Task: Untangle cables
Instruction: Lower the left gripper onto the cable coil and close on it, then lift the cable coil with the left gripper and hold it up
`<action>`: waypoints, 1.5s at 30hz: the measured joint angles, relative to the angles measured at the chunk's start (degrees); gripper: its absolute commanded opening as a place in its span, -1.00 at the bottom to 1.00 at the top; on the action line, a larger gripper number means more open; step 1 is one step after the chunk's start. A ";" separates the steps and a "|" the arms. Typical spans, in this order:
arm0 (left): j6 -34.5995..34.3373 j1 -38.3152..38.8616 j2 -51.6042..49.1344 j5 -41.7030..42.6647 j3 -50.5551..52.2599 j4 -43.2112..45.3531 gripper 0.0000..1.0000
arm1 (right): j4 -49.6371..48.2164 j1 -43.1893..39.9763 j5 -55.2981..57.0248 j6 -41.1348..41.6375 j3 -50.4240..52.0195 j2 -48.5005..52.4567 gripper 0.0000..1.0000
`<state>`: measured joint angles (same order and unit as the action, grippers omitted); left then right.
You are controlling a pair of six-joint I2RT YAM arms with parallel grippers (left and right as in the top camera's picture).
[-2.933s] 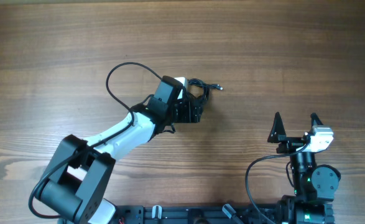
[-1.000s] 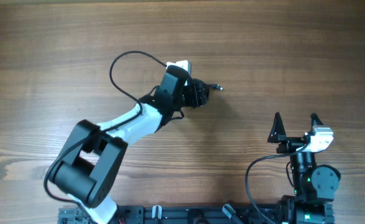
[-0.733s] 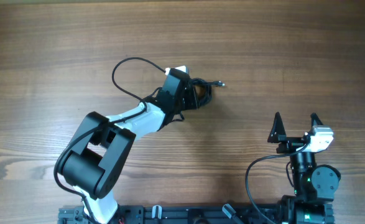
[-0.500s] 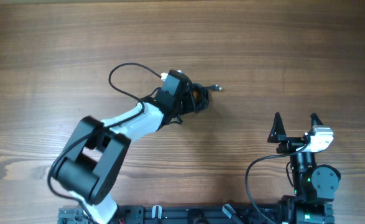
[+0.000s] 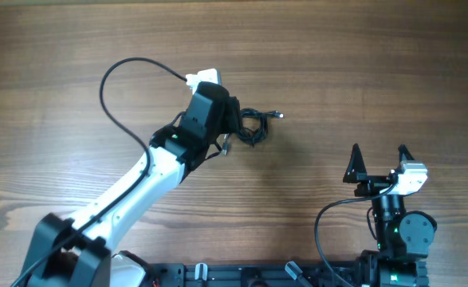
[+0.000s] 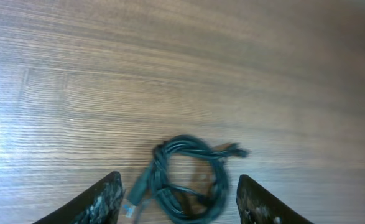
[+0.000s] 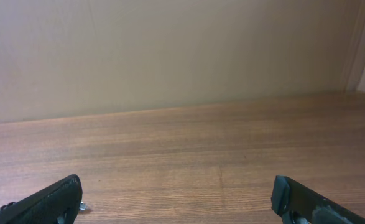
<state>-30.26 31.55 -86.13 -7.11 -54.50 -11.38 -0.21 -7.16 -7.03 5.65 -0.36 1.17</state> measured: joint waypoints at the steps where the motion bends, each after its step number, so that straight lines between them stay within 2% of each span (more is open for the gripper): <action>1: 2.14 0.00 -1.66 -0.52 0.00 1.29 0.14 | 0.00 0.00 0.00 0.00 0.00 0.00 1.00; 4: 5.99 0.00 -7.67 -1.01 -0.07 5.29 -0.01 | 0.00 0.00 0.00 0.00 0.00 0.00 1.00; 11: 9.44 0.00 -18.38 0.79 -0.07 11.61 0.00 | 0.00 0.00 0.00 0.00 0.00 0.00 1.00; 14: 9.51 0.00 -20.44 2.60 -0.07 11.76 -0.35 | 0.00 0.00 0.00 0.00 0.00 0.00 1.00; 17: 9.66 0.00 -21.18 3.34 -0.07 11.80 -0.92 | 0.00 0.00 0.00 0.00 0.00 0.00 1.00; 22: 9.60 0.00 -21.11 4.11 -0.20 11.87 -0.92 | 0.00 0.00 0.00 0.00 0.00 0.00 0.99; 26: 2.89 -0.66 -19.32 4.20 -0.59 6.23 -0.92 | 0.02 0.00 0.00 0.00 0.00 0.00 0.99; 29: -9.07 -2.29 -15.85 4.22 -0.35 -2.36 -0.92 | 0.00 0.00 0.00 0.00 0.00 0.02 0.99; 30: -14.32 -3.26 -13.90 4.22 -0.20 -5.92 -0.18 | 0.00 0.00 0.00 0.00 0.00 0.00 1.00; 31: -21.70 -4.72 -10.64 4.42 -0.04 -9.40 0.16 | 0.00 0.00 0.00 0.00 0.00 0.00 0.99; 33: -27.30 -5.97 -7.04 5.57 -0.02 -10.40 0.72 | 0.00 0.00 0.00 0.02 0.00 0.02 0.99; 34: -29.73 -6.23 -4.57 6.34 -0.02 -10.82 0.89 | 0.00 0.00 0.00 0.00 0.00 0.00 1.00; 36: -31.76 -6.23 -1.40 7.30 -0.04 -11.45 0.90 | 0.00 0.00 0.00 0.00 0.00 0.00 1.00; 39: -29.88 -6.23 0.76 8.17 -0.04 -11.58 0.69 | 0.00 0.00 0.00 0.00 0.00 0.00 1.00; 40: -28.00 -6.23 0.83 8.33 -0.04 -11.15 0.69 | 0.00 0.00 0.00 0.00 0.00 0.00 1.00; 42: -23.12 -6.23 0.81 8.11 -0.04 -9.55 0.74 | 0.00 0.00 0.00 0.00 0.00 0.00 1.00; 45: -8.39 -6.21 0.59 4.83 -0.04 -6.78 0.75 | 0.00 0.00 0.00 0.00 0.00 0.00 1.00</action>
<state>-38.65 25.34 -85.54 -2.28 -54.54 -18.15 -0.21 -7.16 -7.03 5.65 -0.36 1.17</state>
